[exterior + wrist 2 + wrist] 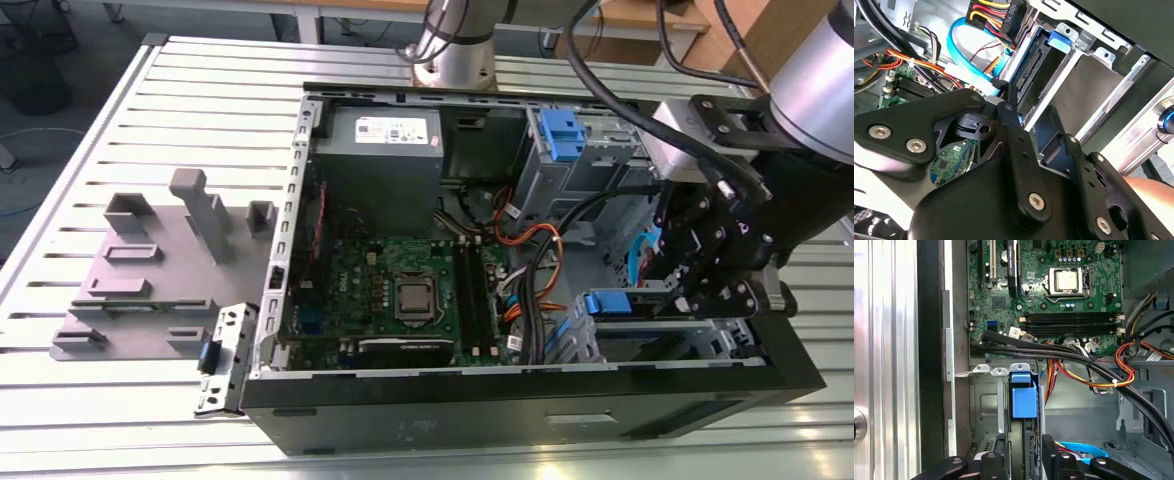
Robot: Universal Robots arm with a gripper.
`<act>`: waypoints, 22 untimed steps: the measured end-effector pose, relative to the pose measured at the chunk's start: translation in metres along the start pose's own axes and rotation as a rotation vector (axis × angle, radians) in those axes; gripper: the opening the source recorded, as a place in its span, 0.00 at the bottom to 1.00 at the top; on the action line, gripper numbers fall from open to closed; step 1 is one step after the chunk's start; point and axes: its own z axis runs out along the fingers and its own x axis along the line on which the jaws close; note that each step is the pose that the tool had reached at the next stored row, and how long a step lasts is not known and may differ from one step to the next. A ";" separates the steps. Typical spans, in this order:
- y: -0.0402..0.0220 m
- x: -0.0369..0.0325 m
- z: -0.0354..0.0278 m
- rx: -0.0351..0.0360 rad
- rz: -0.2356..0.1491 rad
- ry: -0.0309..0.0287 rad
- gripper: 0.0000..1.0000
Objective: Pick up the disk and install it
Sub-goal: 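Insert the first disk wire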
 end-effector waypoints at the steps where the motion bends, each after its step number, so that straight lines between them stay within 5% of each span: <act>1: 0.0001 0.0001 -0.0070 0.0000 0.000 0.0000 0.42; 22: 0.0004 0.0002 -0.0202 -0.0002 0.000 0.0001 0.42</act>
